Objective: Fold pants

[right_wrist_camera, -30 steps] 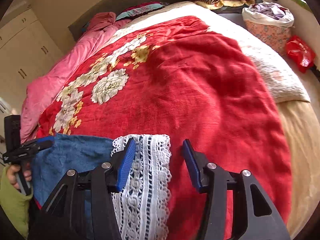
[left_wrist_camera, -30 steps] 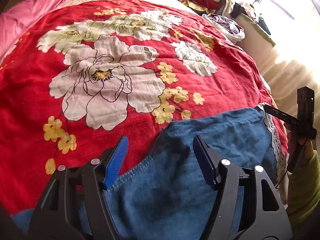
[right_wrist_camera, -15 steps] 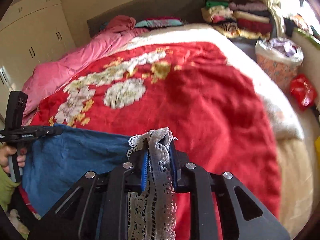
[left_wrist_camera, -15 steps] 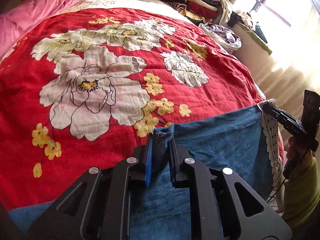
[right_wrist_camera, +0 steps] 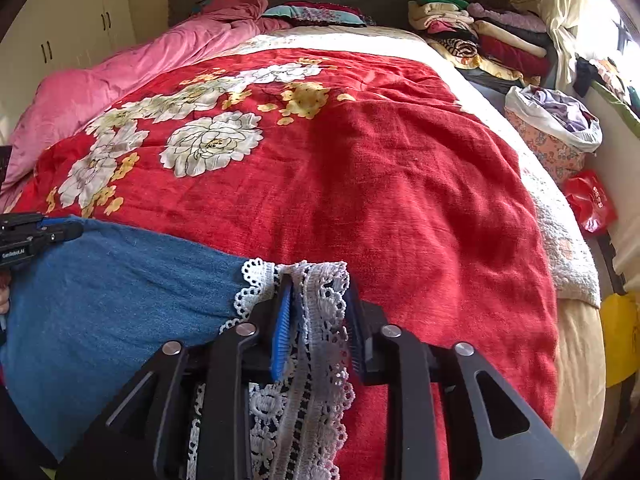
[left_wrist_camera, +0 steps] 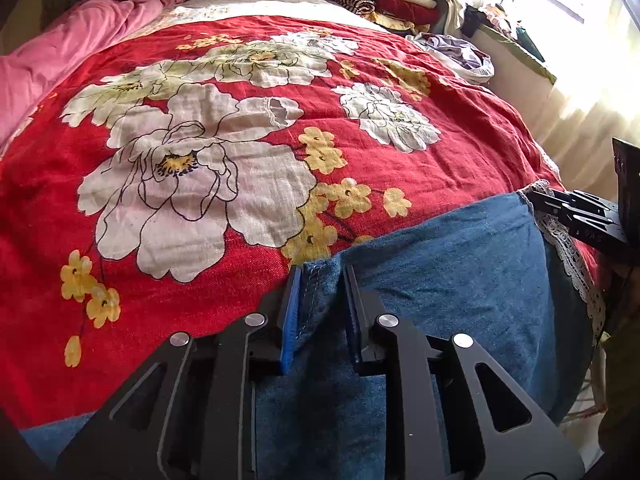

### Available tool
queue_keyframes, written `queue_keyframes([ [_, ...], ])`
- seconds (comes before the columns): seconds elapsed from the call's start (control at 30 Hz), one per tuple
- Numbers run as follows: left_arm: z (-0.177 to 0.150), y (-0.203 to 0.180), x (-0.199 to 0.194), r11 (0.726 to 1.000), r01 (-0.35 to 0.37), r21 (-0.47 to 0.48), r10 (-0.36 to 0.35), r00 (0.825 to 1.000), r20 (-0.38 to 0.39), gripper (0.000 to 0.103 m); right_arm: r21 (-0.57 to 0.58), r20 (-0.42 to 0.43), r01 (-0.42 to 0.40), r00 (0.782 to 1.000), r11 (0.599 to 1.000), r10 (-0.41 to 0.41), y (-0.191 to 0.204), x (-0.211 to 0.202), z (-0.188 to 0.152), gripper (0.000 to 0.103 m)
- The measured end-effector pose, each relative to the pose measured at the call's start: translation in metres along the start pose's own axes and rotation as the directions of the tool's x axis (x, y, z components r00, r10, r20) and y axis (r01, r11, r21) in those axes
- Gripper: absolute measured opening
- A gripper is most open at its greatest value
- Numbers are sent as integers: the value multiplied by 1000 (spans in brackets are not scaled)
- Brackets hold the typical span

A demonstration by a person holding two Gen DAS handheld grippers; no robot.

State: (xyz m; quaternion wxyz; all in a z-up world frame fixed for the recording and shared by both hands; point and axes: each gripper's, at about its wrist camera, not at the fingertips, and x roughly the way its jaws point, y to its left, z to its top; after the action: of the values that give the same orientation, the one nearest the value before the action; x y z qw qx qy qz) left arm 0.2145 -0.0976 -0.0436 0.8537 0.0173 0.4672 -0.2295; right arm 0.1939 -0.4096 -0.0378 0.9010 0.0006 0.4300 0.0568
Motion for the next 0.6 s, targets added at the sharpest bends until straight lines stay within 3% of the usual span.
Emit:
queue_keyframes([
  [0.03, -2, 1, -8, 1000, 0, -3, 0, 1000, 9, 27, 15, 19, 11, 1000, 1000, -11, -2, -10, 0, 40],
  [0.23, -22, -2, -57, 998, -54, 19, 52, 995, 90, 42, 70, 152, 50, 987, 996, -60, -6, -82, -24, 42],
  [0.43, -69, -19, -87, 997, -50, 65, 44, 995, 94, 52, 51, 152, 56, 986, 997, -64, 28, -111, -73, 42],
  [0.53, -97, -27, -92, 994, -88, 71, 82, 993, 86, 57, -13, 146, 58, 988, 998, -55, 64, -111, -94, 42],
  [0.6, -108, -26, -89, 993, -101, 59, 97, 993, 62, 63, -53, 136, 5, 991, 999, 3, 91, -109, -102, 42],
])
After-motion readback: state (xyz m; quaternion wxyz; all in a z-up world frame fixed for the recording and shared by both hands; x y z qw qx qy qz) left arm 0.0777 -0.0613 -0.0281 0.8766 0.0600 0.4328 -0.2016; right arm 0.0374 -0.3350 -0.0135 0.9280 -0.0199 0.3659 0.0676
